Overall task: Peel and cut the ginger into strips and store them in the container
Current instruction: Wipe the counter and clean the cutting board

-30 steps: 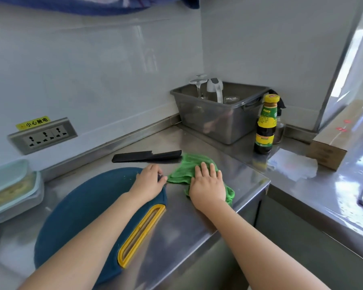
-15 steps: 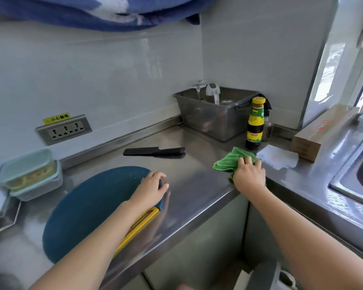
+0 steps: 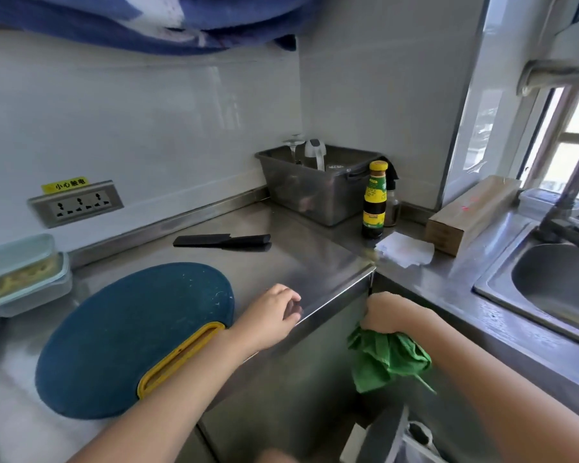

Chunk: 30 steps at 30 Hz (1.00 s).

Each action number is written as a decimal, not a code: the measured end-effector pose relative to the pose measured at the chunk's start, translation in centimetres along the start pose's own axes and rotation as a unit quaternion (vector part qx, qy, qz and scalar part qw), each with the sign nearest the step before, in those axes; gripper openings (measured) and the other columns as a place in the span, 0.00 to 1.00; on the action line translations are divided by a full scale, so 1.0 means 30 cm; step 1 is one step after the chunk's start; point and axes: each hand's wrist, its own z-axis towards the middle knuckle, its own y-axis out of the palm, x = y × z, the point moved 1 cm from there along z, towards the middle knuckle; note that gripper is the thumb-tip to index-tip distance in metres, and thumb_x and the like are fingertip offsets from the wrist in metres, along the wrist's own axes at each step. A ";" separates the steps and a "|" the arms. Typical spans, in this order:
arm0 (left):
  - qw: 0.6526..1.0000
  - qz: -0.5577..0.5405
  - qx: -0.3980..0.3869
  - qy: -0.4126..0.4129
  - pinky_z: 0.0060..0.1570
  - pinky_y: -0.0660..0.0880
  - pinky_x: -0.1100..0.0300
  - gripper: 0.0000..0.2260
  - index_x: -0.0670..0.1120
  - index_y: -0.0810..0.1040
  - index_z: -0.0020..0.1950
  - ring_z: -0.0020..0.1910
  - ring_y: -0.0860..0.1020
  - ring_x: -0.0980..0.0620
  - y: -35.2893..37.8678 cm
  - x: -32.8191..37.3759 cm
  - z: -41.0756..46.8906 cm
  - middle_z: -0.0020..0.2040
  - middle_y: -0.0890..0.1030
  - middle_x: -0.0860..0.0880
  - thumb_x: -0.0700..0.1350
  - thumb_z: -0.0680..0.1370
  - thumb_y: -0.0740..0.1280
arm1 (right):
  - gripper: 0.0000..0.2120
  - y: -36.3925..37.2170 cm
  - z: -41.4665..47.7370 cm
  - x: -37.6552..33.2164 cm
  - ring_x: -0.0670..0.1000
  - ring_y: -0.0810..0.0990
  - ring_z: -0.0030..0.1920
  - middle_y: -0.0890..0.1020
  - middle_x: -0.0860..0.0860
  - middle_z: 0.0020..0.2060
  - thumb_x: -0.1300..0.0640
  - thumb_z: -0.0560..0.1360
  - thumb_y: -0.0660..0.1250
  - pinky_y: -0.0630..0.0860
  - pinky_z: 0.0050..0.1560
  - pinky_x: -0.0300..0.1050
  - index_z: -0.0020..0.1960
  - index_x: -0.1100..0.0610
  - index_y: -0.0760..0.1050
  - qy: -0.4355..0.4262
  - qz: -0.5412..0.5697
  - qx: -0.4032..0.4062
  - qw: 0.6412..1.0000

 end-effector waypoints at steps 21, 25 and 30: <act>0.770 -0.622 0.105 -0.090 0.44 0.79 0.55 0.13 0.42 0.79 0.50 0.41 0.82 0.49 -0.083 0.219 0.043 0.42 0.83 0.46 0.27 0.74 0.63 | 0.21 -0.143 -0.149 -0.128 0.49 0.82 0.56 0.81 0.52 0.58 0.52 0.72 0.72 0.80 0.53 0.45 0.64 0.46 0.76 -0.259 0.641 0.041 0.722; 0.880 -0.450 0.152 -0.015 0.43 0.76 0.66 0.14 0.49 0.79 0.45 0.40 0.79 0.60 -0.104 0.273 0.137 0.40 0.82 0.53 0.31 0.70 0.71 | 0.20 -0.169 -0.126 -0.023 0.52 0.81 0.55 0.81 0.50 0.53 0.59 0.74 0.73 0.80 0.55 0.47 0.62 0.45 0.76 -0.197 0.631 0.206 0.722; 0.898 -0.432 0.052 -0.066 0.43 0.78 0.64 0.09 0.44 0.79 0.54 0.42 0.79 0.56 -0.083 0.302 0.298 0.43 0.81 0.51 0.38 0.74 0.69 | 0.22 -0.228 -0.115 0.234 0.54 0.76 0.50 0.74 0.51 0.51 0.59 0.71 0.73 0.77 0.48 0.51 0.61 0.50 0.70 0.076 0.443 0.424 0.786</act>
